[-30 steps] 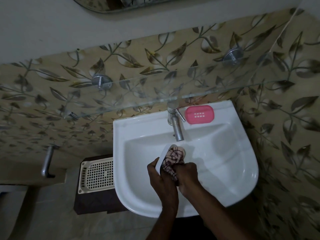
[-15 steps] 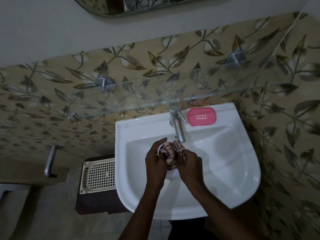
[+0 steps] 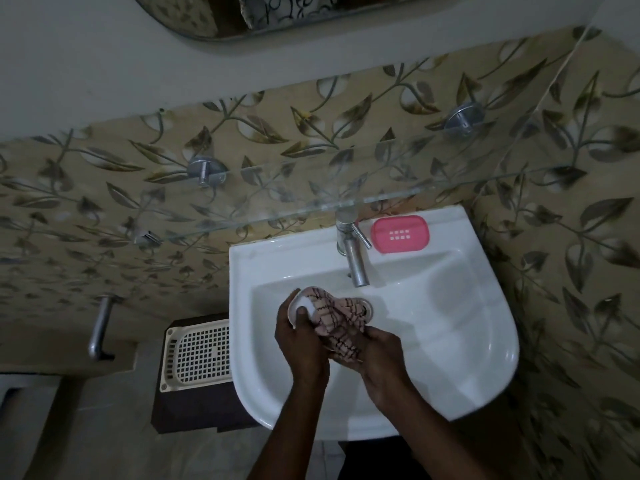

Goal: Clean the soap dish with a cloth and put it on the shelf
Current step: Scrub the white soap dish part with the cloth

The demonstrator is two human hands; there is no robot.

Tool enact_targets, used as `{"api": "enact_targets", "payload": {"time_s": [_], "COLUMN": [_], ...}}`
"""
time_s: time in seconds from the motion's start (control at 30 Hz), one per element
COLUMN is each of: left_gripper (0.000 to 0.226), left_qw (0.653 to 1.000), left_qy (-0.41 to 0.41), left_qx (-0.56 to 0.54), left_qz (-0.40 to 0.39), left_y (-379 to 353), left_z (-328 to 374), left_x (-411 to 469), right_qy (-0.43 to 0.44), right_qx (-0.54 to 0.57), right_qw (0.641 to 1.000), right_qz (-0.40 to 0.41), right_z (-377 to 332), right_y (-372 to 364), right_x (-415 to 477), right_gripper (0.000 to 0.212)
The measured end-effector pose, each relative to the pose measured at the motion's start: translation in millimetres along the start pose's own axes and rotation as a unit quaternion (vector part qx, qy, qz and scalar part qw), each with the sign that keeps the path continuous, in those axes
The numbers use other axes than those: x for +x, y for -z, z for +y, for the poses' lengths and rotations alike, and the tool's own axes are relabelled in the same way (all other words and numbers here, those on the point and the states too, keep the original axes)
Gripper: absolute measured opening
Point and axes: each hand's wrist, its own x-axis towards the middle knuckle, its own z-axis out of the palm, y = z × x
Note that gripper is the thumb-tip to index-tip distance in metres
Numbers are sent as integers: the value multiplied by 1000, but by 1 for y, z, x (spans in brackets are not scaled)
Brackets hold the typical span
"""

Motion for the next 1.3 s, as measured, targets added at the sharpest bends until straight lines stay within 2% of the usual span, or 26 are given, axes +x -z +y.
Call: {"api": "enact_targets", "payload": {"time_s": [0.13,0.2,0.27,0.37,0.47,0.53,0.6,0.67,0.73,0.77,0.8,0.87,0.93,0.97,1.07,1.1,1.2,1.27,1.3], "left_gripper": [28,28,27,24,56,57,66,72,61,46,39,54,40,43,94,96,83,75,62], "left_qw": [988,978,970,965,952,942,937,941,944,942,939,931,921,918,918,924,944,951,951], "left_qy": [50,86,101,42,38,21,69,121,144,136,119,164,205,219,224,215,196,126,92], "left_qx": [92,101,98,142,191,179,121,85,88,82,77,23,-41,-49,27,53,95,151,174], "left_qz": [-114,-163,-198,-218,-237,-283,-320,-305,-284,-296,-312,-325,-330,-327,-325,-310,-248,-239,-238], "left_y": [12,16,20,21,20,19,18,15,12,11,10,13,19,21,18,14,9,9,9], "left_z": [-3,2,8,4,-8,21,43,52,56,56,58,55,57,54,51,51,53,53,54], "left_x": [11,16,19,26,34,25,20,14,11,10,7,6,3,5,7,8,8,2,-2], "right_qy": [122,148,136,84,62,55,43,43,37,43,58,91,98,94,68,61,44,28,4], "right_qx": [-130,-150,-130,-106,-85,-83,-89,-123,-139,-146,-152,-156,-151,-149,-142,-143,-158,-130,-96], "right_qw": [983,976,977,974,966,964,962,955,960,964,968,970,970,971,970,968,961,970,977], "right_qz": [-34,-58,-98,-179,-237,-248,-253,-265,-240,-216,-191,-165,-161,-160,-185,-197,-222,-203,-189], "right_z": [8,2,-12,-30,-39,-42,-41,-38,-37,-37,-38,-42,-48,-51,-52,-49,-41,-44,-46], "right_y": [24,33,40,47,46,42,37,31,28,27,26,25,23,23,21,22,19,17,17], "right_x": [2,4,8,12,9,3,-2,-7,-7,-5,-2,4,9,10,9,9,3,0,1], "right_gripper": [20,25,30,33,47,62,62,47,40,40,41,43,44,44,43,43,42,37,37]}}
